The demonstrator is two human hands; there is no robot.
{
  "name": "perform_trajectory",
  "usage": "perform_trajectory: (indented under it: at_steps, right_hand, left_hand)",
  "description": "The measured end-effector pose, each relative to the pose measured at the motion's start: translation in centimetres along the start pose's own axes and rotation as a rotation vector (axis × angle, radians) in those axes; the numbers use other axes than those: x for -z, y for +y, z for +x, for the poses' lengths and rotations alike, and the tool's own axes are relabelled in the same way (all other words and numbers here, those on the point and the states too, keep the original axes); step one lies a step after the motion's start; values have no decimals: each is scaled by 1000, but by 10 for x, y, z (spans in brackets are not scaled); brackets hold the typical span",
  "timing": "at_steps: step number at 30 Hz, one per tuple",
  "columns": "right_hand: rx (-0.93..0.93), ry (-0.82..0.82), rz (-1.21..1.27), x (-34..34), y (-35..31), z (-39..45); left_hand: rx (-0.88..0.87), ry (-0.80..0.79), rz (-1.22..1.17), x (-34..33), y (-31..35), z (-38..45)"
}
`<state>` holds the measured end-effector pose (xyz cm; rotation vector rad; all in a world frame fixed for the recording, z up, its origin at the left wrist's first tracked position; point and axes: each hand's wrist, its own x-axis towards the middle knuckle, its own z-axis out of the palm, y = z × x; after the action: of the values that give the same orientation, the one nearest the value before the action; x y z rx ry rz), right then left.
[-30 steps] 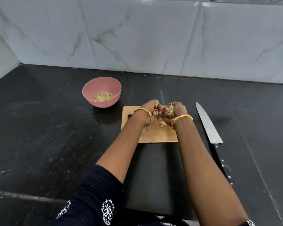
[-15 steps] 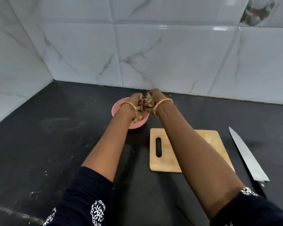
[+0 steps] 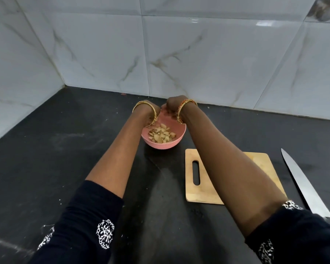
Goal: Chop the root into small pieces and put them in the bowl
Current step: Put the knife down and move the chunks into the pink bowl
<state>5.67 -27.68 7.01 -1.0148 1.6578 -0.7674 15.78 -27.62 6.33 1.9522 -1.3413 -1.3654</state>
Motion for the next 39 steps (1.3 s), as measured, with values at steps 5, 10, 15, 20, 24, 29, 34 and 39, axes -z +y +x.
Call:
perform_trajectory:
  at_steps: [5,10,15,20,24,29,34,39]
  right_hand:
    - [-1,92,-73,-4,11,8]
    - [9,72,-135,7,17,-5]
    - [-12,-69,17,33,23,-32]
    - [144,57,-29,97,62,-86]
    - [113,194,-443,135,134,-116]
    - [49,271,-675,145,192,-136]
    - [85,251,-837,143,218,-139]
    - [198,220,-860,132,218,-138]
  left_hand:
    - [-125,203,273,-4,-10,22]
    - [-50,109,27,1,-18,33]
    - [-216,218,-133,-7,-12,-23]
    - [-567,74,70,-65,-18,-69]
    - [-608,-158,479,-133,-37,-95]
    - [-597,-204,593,-186,-60,-110]
    - [-611,-156,622,-208,-65,-119]
    - [-629,-90,641,-213,-63,-122]
